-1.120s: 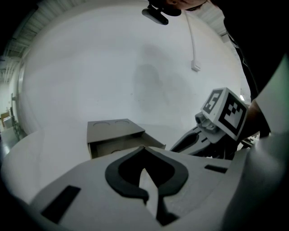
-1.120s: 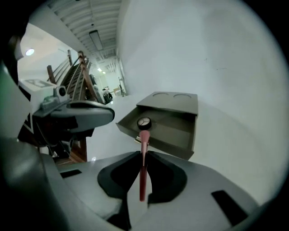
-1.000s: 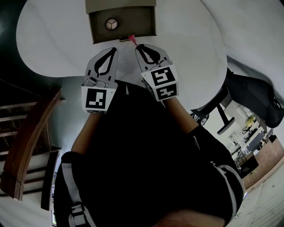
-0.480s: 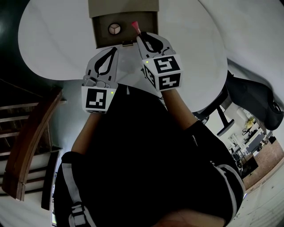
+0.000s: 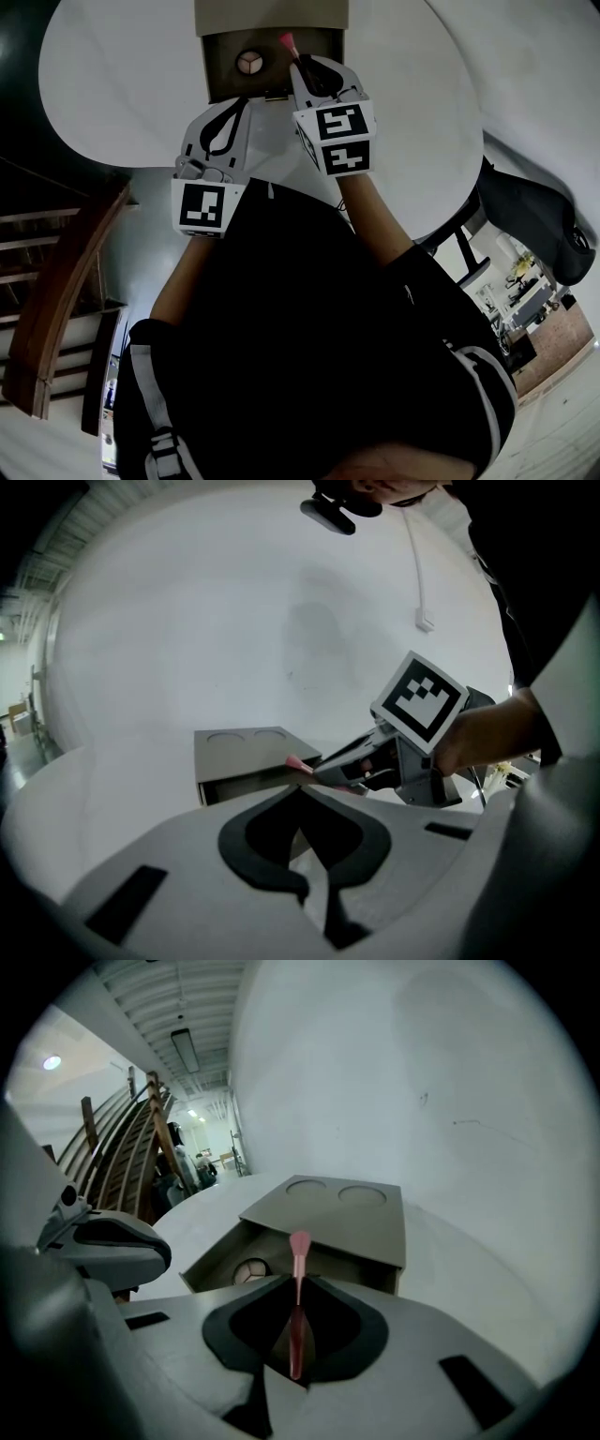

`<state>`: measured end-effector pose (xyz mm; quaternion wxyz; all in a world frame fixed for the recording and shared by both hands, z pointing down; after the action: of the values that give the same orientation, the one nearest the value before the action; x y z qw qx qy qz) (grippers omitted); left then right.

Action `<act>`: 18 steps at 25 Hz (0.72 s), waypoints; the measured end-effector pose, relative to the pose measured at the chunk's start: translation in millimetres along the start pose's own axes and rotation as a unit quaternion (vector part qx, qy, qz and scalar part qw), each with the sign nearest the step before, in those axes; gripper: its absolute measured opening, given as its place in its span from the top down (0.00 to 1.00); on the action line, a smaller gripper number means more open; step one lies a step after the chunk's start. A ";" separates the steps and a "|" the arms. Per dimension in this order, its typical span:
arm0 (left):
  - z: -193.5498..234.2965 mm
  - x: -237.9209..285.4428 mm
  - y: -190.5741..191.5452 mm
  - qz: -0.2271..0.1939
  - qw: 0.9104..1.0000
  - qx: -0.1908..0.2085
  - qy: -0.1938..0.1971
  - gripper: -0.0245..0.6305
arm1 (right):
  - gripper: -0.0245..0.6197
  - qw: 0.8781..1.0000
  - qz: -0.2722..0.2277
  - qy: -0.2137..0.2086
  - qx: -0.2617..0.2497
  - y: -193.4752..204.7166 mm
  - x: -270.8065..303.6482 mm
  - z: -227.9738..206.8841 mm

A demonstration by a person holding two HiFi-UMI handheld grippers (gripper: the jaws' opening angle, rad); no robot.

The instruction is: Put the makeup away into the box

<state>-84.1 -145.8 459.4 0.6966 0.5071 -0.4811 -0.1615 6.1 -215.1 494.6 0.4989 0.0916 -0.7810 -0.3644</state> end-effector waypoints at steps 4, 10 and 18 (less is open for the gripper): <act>2.4 -0.9 2.7 0.003 1.000 -0.004 -0.002 0.95 | 0.86 1.000 0.006 0.014 -0.026 0.7 5.7 0.2; 1.9 -1.7 4.8 0.004 1.000 -0.004 -0.002 0.95 | 0.85 0.998 0.009 0.046 -0.052 3.9 9.7 -7.9; -3.0 -10.2 -1.2 -0.007 1.000 -0.001 -0.004 0.95 | 0.75 0.997 -0.006 0.061 -0.055 -0.8 -5.4 -9.7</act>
<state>-86.2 -137.4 453.1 0.6937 0.5095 -0.4803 -0.1689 16.7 -217.6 492.6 0.5478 0.0912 -0.7272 -0.4035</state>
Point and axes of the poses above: the fingertips, and each gripper's own axes: x forward along the fingers, z to its left, y out of its underside, the point moved 2 cm from there along -x, backward along the fingers, and after that the axes turned 9 degrees about x, right-handed, at the moved point
